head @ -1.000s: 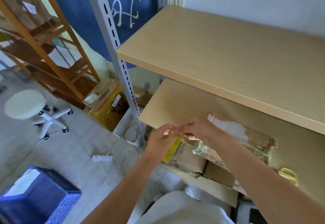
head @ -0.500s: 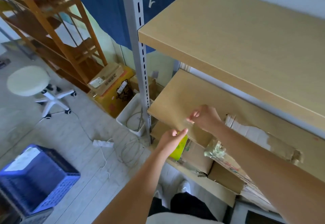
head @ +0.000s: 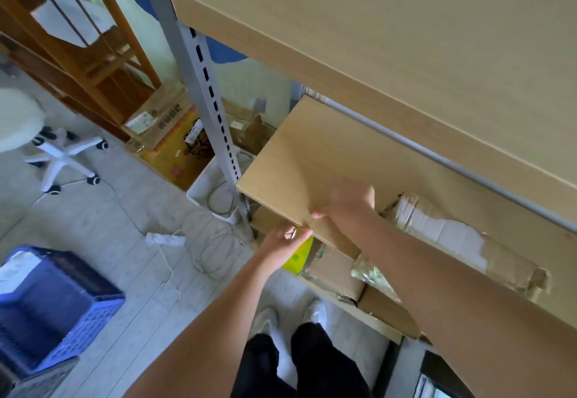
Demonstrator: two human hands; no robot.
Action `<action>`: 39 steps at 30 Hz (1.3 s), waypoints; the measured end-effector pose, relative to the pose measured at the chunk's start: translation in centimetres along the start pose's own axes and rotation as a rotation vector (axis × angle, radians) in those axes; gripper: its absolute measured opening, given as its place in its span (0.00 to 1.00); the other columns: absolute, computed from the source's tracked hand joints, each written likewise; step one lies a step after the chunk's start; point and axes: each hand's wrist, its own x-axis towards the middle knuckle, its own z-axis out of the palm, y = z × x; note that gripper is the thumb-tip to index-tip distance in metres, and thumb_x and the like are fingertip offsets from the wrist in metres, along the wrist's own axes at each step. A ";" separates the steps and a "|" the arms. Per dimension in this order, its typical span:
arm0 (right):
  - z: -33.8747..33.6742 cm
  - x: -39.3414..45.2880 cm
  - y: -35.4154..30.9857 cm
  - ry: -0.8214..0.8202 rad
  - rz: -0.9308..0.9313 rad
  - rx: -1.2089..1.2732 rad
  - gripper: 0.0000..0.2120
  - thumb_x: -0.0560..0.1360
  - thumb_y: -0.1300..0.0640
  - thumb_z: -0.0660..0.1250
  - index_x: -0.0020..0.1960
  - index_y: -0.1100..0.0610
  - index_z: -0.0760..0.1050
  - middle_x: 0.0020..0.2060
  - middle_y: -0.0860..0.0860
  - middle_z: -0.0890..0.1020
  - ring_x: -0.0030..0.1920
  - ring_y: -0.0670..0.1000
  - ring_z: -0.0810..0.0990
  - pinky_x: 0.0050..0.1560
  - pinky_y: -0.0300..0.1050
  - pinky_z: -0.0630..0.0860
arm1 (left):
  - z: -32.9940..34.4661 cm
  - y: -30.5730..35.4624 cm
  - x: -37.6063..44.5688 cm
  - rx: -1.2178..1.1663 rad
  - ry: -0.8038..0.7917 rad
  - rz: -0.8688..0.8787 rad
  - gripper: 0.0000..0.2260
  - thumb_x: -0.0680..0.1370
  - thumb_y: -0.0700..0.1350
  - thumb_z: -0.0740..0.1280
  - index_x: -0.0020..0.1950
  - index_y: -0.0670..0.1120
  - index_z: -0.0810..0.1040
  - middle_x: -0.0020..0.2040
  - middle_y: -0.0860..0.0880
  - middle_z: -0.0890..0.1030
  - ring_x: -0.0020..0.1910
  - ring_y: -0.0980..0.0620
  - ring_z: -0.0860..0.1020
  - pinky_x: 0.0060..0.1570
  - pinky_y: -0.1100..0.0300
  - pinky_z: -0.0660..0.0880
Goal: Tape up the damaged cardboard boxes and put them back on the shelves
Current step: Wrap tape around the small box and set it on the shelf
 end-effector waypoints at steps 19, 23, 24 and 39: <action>-3.8 -11.5 8.0 0.707 0.095 0.477 0.16 0.78 0.45 0.63 0.41 0.56 0.79 0.29 0.51 0.79 0.30 0.54 0.78 0.32 0.42 0.75 | -2.0 8.8 -5.8 0.553 0.412 0.155 0.16 0.83 0.50 0.60 0.57 0.40 0.80 0.55 0.42 0.83 0.53 0.46 0.81 0.51 0.56 0.75; 0.9 -17.8 17.9 0.567 0.749 0.638 0.37 0.76 0.33 0.61 0.67 0.66 0.70 0.54 0.63 0.79 0.52 0.62 0.79 0.56 0.55 0.76 | 3.4 15.2 -7.4 0.181 0.007 0.293 0.28 0.83 0.61 0.55 0.75 0.44 0.69 0.73 0.45 0.73 0.70 0.46 0.73 0.65 0.59 0.70; 2.3 -18.5 19.2 0.413 0.807 0.732 0.40 0.75 0.32 0.61 0.70 0.65 0.65 0.56 0.63 0.78 0.53 0.62 0.78 0.56 0.56 0.77 | 5.0 15.9 -7.4 0.164 -0.106 0.228 0.32 0.81 0.65 0.54 0.77 0.46 0.65 0.75 0.45 0.70 0.72 0.45 0.71 0.68 0.57 0.68; 6.7 -19.5 21.5 0.234 0.693 1.039 0.29 0.74 0.33 0.65 0.63 0.55 0.75 0.47 0.53 0.81 0.43 0.52 0.79 0.38 0.44 0.75 | 7.9 16.1 -5.9 0.042 -0.271 0.098 0.30 0.76 0.63 0.67 0.72 0.47 0.68 0.70 0.46 0.74 0.66 0.45 0.73 0.59 0.56 0.68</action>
